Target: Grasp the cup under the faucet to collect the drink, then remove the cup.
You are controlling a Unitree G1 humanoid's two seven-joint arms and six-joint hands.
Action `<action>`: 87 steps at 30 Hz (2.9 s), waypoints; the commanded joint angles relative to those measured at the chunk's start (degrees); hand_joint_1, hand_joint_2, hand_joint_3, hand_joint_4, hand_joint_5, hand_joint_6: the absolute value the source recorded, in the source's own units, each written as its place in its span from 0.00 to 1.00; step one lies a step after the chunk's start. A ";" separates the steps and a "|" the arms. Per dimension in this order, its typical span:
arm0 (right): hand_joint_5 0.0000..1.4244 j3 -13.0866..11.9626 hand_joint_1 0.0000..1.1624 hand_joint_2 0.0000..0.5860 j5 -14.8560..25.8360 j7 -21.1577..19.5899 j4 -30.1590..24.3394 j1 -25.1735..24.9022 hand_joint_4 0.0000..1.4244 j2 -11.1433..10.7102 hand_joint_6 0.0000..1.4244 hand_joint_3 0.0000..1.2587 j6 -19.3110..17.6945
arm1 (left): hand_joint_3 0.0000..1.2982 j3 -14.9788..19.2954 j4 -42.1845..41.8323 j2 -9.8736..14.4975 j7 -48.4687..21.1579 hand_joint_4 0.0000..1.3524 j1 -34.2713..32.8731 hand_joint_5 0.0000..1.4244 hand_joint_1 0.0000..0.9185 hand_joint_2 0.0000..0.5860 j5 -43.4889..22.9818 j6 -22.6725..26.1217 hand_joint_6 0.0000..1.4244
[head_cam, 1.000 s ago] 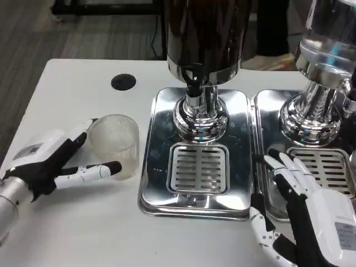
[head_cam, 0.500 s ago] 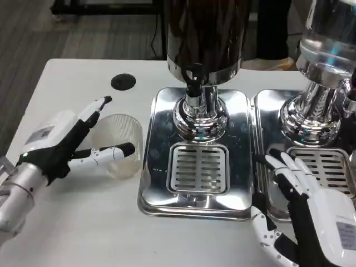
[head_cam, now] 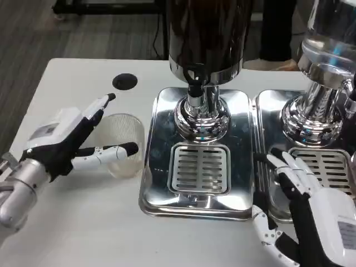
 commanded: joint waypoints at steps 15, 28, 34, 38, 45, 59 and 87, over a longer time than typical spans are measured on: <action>0.08 -0.04 0.35 0.87 2.16 -0.01 0.35 0.50 0.09 -0.03 0.20 0.19 -0.40 | 0.00 4.19 -1.28 3.54 0.84 0.00 4.79 0.06 0.01 0.03 -2.56 -3.73 0.12; 0.08 -0.04 0.35 0.87 2.05 0.19 -0.46 1.32 0.09 0.06 0.20 0.20 -0.09 | 0.00 1.57 -1.48 3.51 -1.11 0.00 4.28 0.05 0.00 0.00 -0.86 -4.71 0.12; 0.08 -0.07 0.35 0.87 1.94 0.29 -1.10 2.03 0.09 0.12 0.20 0.20 0.05 | 0.00 1.13 -0.68 2.88 -3.00 0.00 3.39 0.05 0.00 0.00 -1.12 -3.21 0.12; 0.08 -0.05 0.35 0.87 2.10 0.37 -1.03 2.06 0.09 0.10 0.20 0.20 -0.08 | 0.00 1.33 -0.18 2.16 -4.21 0.00 2.76 0.05 0.00 0.00 -1.49 -2.03 0.12; 0.08 0.20 0.35 0.87 2.20 0.28 -0.66 1.56 0.09 0.21 0.21 0.20 -0.33 | 0.00 1.03 -0.01 0.91 -4.95 0.00 1.78 0.05 0.00 0.00 -1.27 -0.88 0.12; 0.09 0.52 0.35 0.87 4.12 0.12 0.79 0.27 0.09 0.05 0.24 0.20 -1.46 | 0.00 -0.29 0.29 -0.51 -3.89 0.00 0.57 0.06 0.12 0.07 -0.58 0.70 0.16; 0.10 -0.40 0.35 0.87 8.24 0.22 2.04 -0.03 0.10 -0.15 0.26 0.19 -3.34 | 0.31 4.33 2.56 -2.86 4.25 0.36 3.36 0.52 0.29 0.34 -3.73 -7.56 0.67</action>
